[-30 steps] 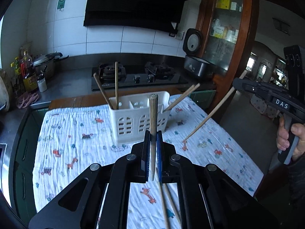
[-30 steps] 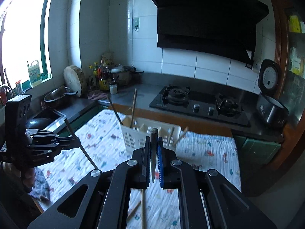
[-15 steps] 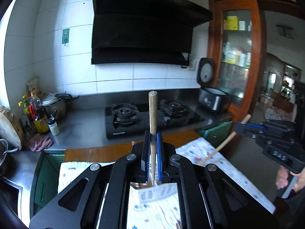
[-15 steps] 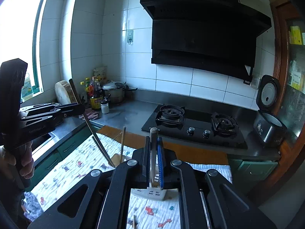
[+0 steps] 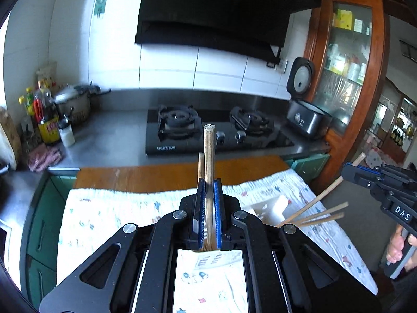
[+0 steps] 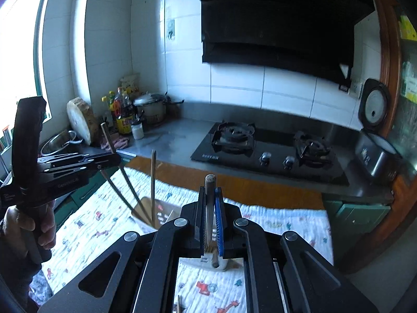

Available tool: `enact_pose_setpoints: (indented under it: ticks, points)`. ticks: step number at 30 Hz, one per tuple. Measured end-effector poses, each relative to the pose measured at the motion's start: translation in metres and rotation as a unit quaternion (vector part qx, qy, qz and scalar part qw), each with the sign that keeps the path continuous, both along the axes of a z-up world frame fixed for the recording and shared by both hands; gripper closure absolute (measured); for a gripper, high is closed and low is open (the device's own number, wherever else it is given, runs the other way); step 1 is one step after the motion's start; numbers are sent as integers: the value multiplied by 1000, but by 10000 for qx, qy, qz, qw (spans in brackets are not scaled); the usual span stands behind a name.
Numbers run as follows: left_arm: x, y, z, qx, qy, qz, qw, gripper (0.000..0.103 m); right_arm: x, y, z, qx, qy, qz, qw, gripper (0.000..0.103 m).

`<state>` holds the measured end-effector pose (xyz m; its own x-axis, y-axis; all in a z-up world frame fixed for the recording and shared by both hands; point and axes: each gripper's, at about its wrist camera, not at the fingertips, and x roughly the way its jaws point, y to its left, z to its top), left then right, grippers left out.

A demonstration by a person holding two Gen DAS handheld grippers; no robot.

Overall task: Organize utensils
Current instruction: 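Lift the left tool's chopstick into the holder while the right tool inserts its own, then open both tools to release the chopsticks and withdraw from the holder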

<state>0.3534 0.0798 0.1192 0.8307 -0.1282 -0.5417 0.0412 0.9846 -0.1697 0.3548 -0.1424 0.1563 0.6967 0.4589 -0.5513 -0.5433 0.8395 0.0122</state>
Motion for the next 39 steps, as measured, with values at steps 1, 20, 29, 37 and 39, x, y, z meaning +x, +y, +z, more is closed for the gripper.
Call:
enact_pose_setpoints:
  ticks: [1, 20, 29, 37, 39]
  points:
    - [0, 0, -4, -1, 33, -2, 10000, 98, 0, 2, -4, -43, 18, -1, 10000, 96]
    - [-28, -8, -1, 14, -9, -10, 10000, 75, -10, -4, -11, -140, -102, -114, 9998, 77]
    - [-100, -18, 1, -52, -167, -101, 9998, 62, -76, -33, -7, -85, -358, -82, 9993, 65]
    - [-168, -32, -40, -72, -14, -205, 9998, 53, -136, -55, -69, -49, 38, 82, 9999, 64]
    - [-182, -36, -52, -120, 51, -254, 9996, 52, -150, -57, -87, -162, 86, 86, 9998, 64]
